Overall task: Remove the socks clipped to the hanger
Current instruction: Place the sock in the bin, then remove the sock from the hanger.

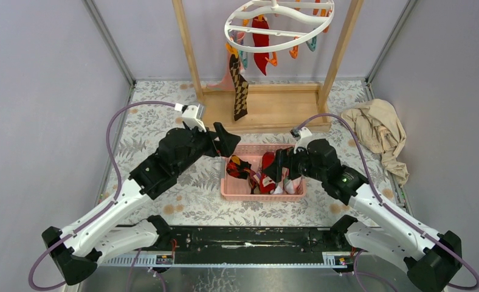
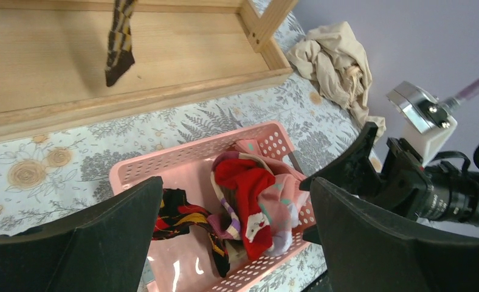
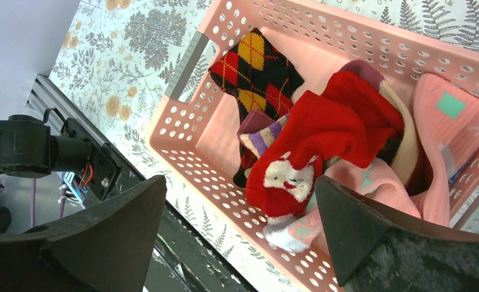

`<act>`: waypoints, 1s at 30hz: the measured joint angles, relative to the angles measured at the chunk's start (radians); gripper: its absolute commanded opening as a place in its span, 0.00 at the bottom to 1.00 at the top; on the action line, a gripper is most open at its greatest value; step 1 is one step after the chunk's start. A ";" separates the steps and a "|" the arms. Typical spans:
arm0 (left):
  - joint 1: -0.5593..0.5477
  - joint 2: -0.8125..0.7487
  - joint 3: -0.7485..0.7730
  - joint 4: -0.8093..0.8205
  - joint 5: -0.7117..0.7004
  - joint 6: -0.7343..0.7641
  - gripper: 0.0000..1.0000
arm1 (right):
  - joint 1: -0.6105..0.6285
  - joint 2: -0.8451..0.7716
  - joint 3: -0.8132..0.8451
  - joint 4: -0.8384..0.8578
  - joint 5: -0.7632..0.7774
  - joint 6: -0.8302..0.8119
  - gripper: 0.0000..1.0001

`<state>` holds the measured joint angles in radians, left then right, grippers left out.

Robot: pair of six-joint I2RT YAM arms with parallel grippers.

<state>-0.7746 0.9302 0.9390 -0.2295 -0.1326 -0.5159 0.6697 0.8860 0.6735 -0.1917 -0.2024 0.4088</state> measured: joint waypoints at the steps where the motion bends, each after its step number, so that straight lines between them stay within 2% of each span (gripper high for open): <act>1: 0.000 -0.006 -0.002 -0.003 -0.015 -0.005 0.99 | 0.000 -0.005 0.000 -0.003 0.000 0.000 1.00; 5: 0.000 -0.033 -0.010 -0.018 -0.089 -0.018 0.99 | 0.000 -0.021 0.000 -0.010 0.003 0.000 1.00; 11: 0.000 -0.037 -0.014 -0.050 -0.216 -0.036 0.99 | 0.000 -0.011 0.002 0.029 0.035 0.008 0.94; 20: 0.000 -0.082 -0.094 -0.076 -0.334 -0.045 0.99 | 0.000 0.267 0.106 0.261 0.082 0.007 0.90; 25: 0.010 -0.071 -0.195 0.074 -0.363 0.029 0.99 | 0.000 0.316 0.137 0.295 0.086 0.013 0.88; 30: 0.093 0.099 -0.203 0.283 -0.315 0.088 0.99 | 0.000 0.256 0.111 0.285 0.086 0.032 0.86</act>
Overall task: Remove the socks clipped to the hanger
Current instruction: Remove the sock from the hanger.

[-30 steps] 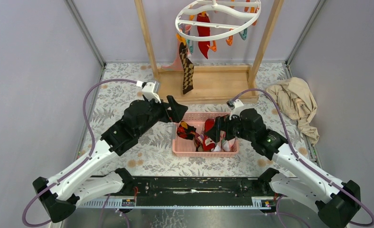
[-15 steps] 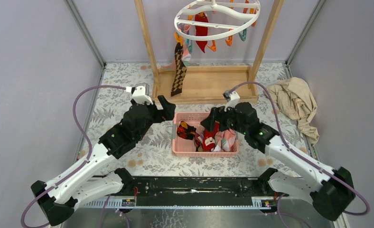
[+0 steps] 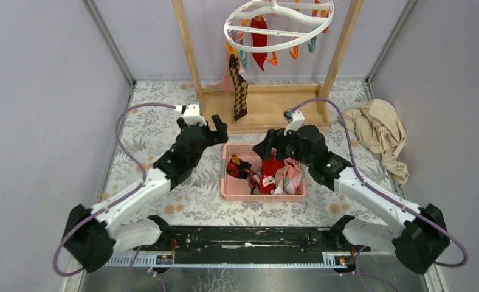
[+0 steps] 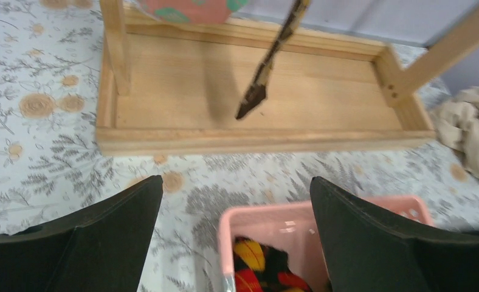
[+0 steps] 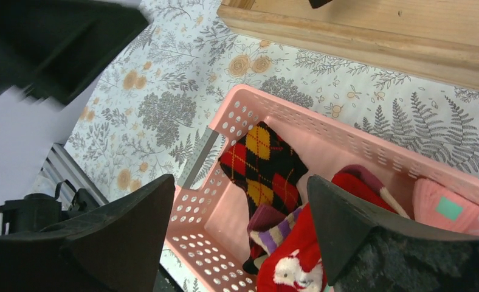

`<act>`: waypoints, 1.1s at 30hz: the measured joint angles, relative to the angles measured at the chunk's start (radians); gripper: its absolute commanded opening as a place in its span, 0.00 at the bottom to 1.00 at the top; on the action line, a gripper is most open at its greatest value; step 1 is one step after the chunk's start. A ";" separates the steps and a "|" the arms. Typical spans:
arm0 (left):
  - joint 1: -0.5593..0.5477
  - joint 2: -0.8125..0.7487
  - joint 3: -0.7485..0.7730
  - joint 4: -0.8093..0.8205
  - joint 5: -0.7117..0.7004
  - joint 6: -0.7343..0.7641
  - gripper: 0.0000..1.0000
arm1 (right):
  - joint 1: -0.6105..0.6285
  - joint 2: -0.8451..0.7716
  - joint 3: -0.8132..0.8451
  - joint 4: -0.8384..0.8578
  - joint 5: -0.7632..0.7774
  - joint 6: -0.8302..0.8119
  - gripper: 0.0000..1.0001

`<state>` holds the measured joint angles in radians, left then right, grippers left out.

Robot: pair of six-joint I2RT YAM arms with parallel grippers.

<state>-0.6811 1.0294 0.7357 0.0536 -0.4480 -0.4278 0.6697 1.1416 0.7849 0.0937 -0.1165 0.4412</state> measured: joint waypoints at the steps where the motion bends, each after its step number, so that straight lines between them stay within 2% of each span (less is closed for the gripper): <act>1: 0.031 0.052 0.011 0.032 0.020 0.006 0.99 | 0.000 -0.019 -0.010 -0.005 0.000 0.003 0.86; 7: 0.138 0.309 0.126 0.159 0.122 0.048 0.99 | 0.000 -0.155 -0.066 -0.059 0.000 0.025 0.83; 14: 0.151 0.496 0.282 0.308 0.201 0.103 0.98 | 0.000 -0.232 -0.095 -0.090 0.000 0.039 0.75; 20: 0.154 0.608 0.397 0.362 0.210 0.147 0.95 | 0.000 -0.244 -0.098 -0.112 0.000 0.039 0.73; 26: 0.155 0.647 0.431 0.380 0.192 0.197 0.69 | 0.000 -0.236 -0.098 -0.123 -0.005 0.039 0.73; 30: 0.156 0.666 0.439 0.381 0.195 0.215 0.58 | 0.000 -0.226 -0.098 -0.123 -0.006 0.039 0.73; 33: 0.157 0.685 0.444 0.381 0.206 0.219 0.39 | 0.000 -0.224 -0.098 -0.127 -0.006 0.039 0.73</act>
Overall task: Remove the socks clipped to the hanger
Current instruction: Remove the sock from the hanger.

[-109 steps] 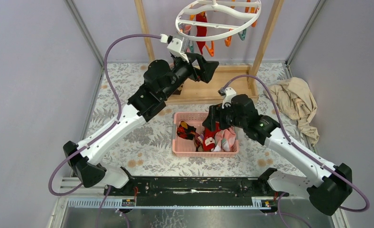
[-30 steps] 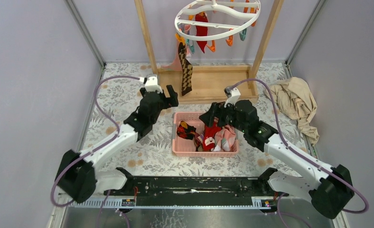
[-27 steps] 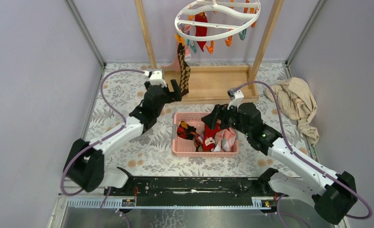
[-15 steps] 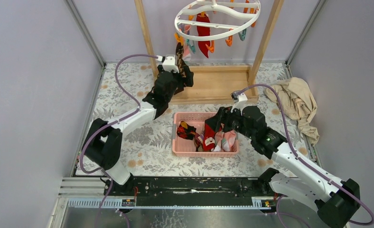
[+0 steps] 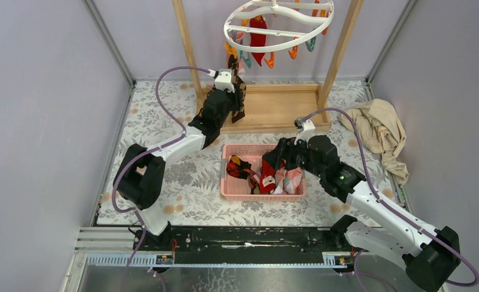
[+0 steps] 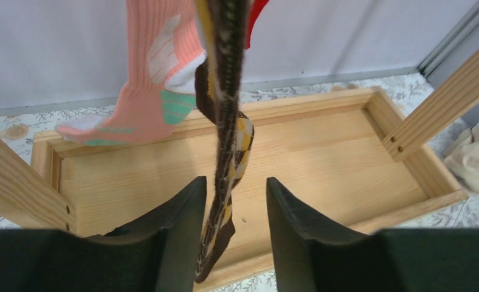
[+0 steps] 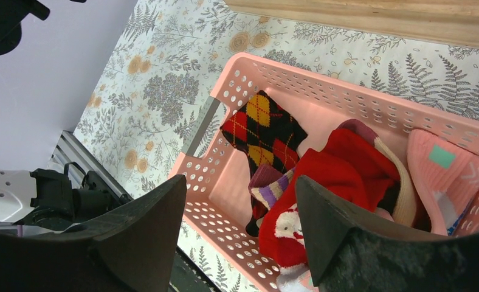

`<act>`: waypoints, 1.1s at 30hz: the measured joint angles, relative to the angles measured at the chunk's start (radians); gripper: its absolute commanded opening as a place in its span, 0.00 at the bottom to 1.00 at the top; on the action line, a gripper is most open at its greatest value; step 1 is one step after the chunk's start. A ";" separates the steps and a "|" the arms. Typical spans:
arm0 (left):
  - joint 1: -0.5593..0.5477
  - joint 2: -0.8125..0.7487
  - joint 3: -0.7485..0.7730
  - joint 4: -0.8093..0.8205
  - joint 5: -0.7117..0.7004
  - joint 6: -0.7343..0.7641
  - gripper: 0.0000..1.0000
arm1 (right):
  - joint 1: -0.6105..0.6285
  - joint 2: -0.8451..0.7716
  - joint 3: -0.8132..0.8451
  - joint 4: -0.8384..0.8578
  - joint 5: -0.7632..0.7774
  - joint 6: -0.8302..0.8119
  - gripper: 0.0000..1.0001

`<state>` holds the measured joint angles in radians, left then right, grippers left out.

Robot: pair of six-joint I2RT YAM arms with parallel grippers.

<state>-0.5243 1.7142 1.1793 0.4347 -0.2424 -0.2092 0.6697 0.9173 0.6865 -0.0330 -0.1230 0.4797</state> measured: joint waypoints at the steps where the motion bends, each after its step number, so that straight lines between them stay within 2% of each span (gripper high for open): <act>1: 0.001 0.006 0.002 0.000 0.005 0.000 0.31 | 0.000 0.000 0.000 0.000 0.000 0.000 0.73; 3: 0.002 0.019 0.004 -0.001 0.017 -0.002 0.17 | 0.000 0.000 0.000 0.000 0.000 0.000 0.73; 5: 0.004 0.022 0.006 -0.006 0.031 -0.001 0.14 | 0.000 0.002 0.000 0.000 0.000 0.000 0.73; 16: 0.005 -0.018 0.096 -0.128 0.044 -0.018 0.12 | 0.000 0.087 0.005 0.007 0.002 -0.023 0.72; 24: -0.001 -0.146 0.064 -0.217 0.019 -0.028 0.11 | 0.000 0.149 0.124 -0.019 0.042 -0.101 0.70; 33: -0.082 -0.222 0.061 -0.313 -0.059 -0.020 0.11 | 0.000 0.212 0.201 -0.015 0.063 -0.140 0.68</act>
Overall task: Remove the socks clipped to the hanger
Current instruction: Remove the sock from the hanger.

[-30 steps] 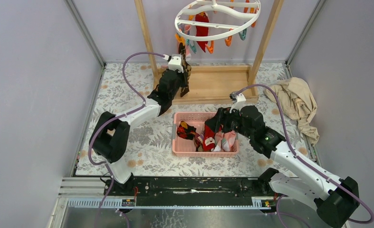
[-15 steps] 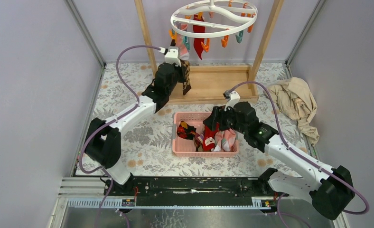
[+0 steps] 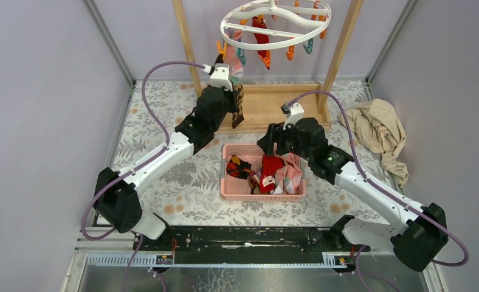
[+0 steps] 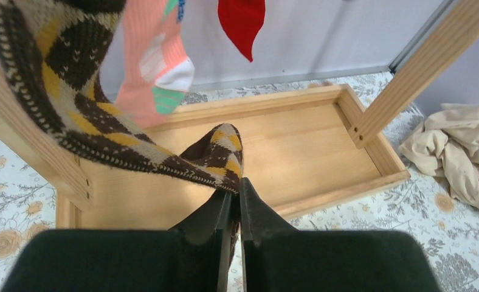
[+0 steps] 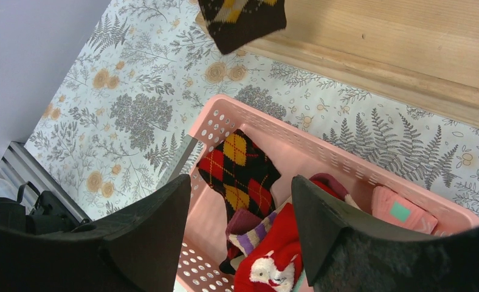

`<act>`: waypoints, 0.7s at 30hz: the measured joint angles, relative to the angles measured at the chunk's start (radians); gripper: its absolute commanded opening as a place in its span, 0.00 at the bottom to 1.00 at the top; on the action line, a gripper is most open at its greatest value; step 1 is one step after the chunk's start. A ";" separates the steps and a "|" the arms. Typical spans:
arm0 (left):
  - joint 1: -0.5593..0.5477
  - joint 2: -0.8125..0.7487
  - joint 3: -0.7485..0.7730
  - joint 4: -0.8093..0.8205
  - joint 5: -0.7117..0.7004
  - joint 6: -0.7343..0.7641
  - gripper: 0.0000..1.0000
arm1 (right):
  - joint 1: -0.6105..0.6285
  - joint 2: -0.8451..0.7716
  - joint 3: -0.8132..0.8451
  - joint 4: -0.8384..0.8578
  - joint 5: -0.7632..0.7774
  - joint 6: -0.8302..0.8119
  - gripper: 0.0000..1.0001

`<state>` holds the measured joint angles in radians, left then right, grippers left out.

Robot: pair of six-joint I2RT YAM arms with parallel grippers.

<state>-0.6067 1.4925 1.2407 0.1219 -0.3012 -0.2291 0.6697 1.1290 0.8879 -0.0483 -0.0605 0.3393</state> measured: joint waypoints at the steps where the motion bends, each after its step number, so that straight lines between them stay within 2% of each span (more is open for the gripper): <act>1: -0.012 -0.002 0.003 -0.013 -0.010 0.001 0.11 | 0.000 0.002 0.001 -0.001 0.001 -0.003 0.68; 8: -0.088 -0.001 0.050 -0.103 -0.063 0.005 0.11 | 0.000 0.003 0.011 -0.008 0.024 -0.017 0.68; 14: -0.146 0.027 0.167 -0.140 -0.102 0.024 0.11 | 0.000 0.002 0.013 -0.016 0.043 -0.029 0.66; 21: -0.198 0.144 0.324 -0.171 -0.122 0.051 0.11 | -0.008 -0.019 0.013 -0.038 0.068 -0.036 0.65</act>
<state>-0.8051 1.6363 1.5650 -0.0490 -0.4232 -0.1783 0.6613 1.1095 0.9005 -0.0860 0.0074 0.3035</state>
